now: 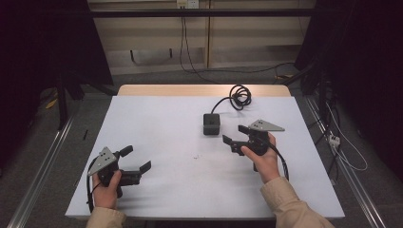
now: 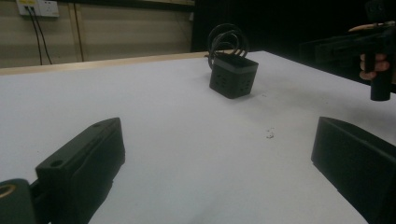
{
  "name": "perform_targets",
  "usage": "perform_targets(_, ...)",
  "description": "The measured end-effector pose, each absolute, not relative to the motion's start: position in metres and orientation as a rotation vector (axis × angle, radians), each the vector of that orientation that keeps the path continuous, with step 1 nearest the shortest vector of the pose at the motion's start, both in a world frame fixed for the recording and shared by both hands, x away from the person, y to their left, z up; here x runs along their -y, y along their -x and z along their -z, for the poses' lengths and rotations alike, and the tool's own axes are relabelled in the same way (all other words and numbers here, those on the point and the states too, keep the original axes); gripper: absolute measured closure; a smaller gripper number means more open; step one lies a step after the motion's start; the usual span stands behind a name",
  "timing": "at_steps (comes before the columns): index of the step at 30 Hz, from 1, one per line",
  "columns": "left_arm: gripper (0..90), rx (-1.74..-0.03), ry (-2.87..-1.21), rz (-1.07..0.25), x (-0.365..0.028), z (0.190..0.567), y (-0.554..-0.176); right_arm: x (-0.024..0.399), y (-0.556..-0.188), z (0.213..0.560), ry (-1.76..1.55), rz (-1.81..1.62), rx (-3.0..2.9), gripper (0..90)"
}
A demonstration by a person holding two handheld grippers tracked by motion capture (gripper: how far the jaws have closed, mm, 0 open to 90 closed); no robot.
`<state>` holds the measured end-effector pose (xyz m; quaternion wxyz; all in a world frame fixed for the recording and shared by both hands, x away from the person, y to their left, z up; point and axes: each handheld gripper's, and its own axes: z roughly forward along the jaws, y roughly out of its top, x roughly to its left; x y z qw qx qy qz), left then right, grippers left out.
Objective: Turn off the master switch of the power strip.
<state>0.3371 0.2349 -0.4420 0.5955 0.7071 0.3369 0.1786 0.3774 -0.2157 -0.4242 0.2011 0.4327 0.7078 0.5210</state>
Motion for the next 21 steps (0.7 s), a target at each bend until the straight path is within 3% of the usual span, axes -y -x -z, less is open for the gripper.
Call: perform_targets(21, 2.3, -0.789, -1.641, -0.417, -0.236, 0.442, -0.336, 0.241, -0.341, 0.436, -1.186, -1.41, -2.003, 12.5)
